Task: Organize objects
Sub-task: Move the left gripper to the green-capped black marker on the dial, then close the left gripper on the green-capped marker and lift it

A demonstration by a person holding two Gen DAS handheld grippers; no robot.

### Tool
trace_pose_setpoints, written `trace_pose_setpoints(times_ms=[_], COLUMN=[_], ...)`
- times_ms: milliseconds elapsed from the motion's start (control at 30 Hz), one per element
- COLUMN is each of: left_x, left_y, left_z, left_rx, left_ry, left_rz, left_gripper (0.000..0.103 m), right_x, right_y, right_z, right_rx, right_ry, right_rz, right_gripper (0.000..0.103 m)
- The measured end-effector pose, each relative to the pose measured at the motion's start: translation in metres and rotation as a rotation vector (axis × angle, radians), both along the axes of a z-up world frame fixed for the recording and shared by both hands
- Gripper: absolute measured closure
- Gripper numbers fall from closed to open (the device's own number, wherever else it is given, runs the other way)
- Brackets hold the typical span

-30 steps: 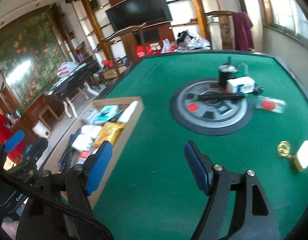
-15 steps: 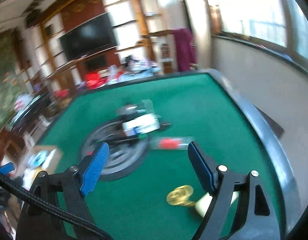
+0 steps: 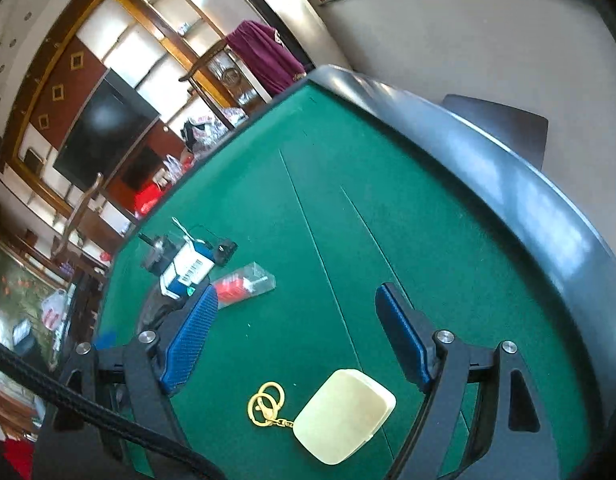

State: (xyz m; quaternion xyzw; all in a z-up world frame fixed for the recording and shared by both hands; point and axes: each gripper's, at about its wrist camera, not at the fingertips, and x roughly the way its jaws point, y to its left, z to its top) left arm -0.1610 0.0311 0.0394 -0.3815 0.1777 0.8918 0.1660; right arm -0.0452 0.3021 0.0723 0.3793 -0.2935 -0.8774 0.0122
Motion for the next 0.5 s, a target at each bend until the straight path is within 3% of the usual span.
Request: trace_pose_setpoints(times_ms=[167,300,333,433,500], left_x=[-0.039,-0.051,-0.048,-0.036,-0.025], left_y=[-0.003,-0.017,-0.016,-0.014,-0.009], left_z=[-0.028,-0.031,-0.029,-0.024,-0.023], left_rx=[0.026,0.123,0.11,0.133,0.12], left_ry=[-0.118,-0.218,-0.219,-0.232,-0.241], left_rz=[-0.018,0.02,0.017,-0.028,-0.039], left_gripper=[0.03,0.032,0.039,0.082,0.086], right_x=[-0.004,-0.009,-0.01,-0.015,-0.017], right_y=[-0.002,-0.005,-0.006,-0.01,-0.012], right_z=[-0.003,-0.011,-0.012,-0.016,-0.019], right_rx=[0.03,0.044,0.049,0.065,0.075], right_ry=[-0.017,-0.043,-0.049,-0.064,-0.077], right_rz=[0.016,0.029,0.032,0.04,0.046], right_gripper=[0.022,0.022,0.022,0.022,0.022])
